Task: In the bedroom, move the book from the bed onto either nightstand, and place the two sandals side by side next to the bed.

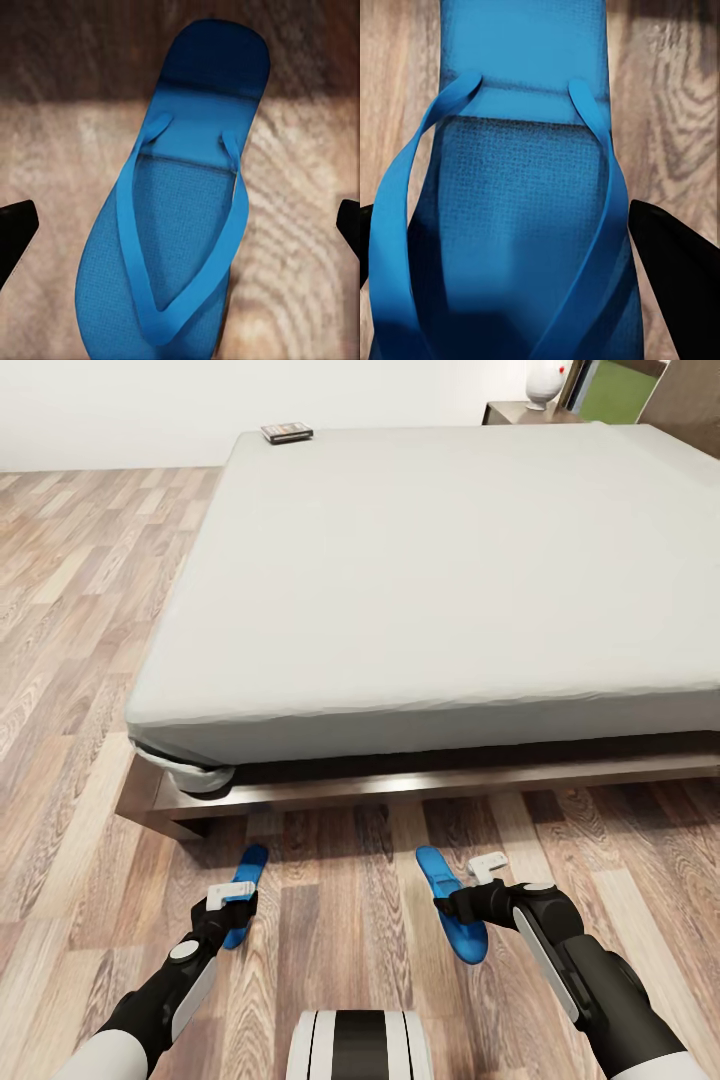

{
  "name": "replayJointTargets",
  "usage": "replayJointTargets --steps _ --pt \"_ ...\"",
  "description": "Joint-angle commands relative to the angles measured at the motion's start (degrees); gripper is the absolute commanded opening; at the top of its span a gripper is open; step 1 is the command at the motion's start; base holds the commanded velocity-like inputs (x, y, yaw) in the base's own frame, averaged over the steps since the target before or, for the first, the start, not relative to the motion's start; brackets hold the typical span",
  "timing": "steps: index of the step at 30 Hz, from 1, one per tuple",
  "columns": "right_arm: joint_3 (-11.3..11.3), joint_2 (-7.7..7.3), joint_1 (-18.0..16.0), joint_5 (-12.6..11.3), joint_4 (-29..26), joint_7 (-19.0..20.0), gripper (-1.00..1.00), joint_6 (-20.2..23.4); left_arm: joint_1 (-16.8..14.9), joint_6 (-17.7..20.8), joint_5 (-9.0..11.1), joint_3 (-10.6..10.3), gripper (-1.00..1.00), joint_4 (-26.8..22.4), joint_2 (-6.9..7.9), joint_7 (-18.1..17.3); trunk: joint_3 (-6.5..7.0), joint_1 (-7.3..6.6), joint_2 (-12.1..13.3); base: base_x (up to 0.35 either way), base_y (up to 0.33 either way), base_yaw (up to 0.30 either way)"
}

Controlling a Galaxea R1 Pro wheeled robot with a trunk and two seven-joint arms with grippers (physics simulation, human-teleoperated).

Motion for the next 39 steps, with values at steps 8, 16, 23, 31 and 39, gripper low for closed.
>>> replayJointTargets --steps 8,16,23,31,39 --pt "0.1 -0.04 0.0 -0.6 0.0 -0.3 -1.0 0.2 0.0 -0.2 0.5 -0.5 1.0 0.0 0.08 0.5 0.63 -0.09 0.0 0.0 0.0 0.0" --pt "0.1 -0.01 0.0 -0.5 0.1 -0.3 -1.0 0.2 0.1 -0.2 0.5 -0.6 1.0 0.1 0.04 0.5 1.3 -0.16 0.1 0.0 0.0 0.0" --pt "0.0 0.01 0.0 -0.6 0.7 -0.3 -1.0 0.1 0.1 -0.1 0.4 -0.6 1.0 0.0 -0.12 0.2 1.3 -0.16 0.1 0.0 0.0 0.0" --pt "-0.2 0.1 0.0 -0.3 4.8 -1.3 -1.0 -0.2 0.1 0.5 0.4 -0.6 1.0 -0.3 0.07 0.0 1.3 -0.16 0.1 0.0 0.107 0.0" --pt "-0.3 0.46 -0.1 -0.1 6.9 -3.2 -1.0 -0.8 0.1 0.6 0.1 -0.7 1.0 -0.9 0.11 -0.1 1.3 -0.16 0.1 0.0 0.131 0.0"
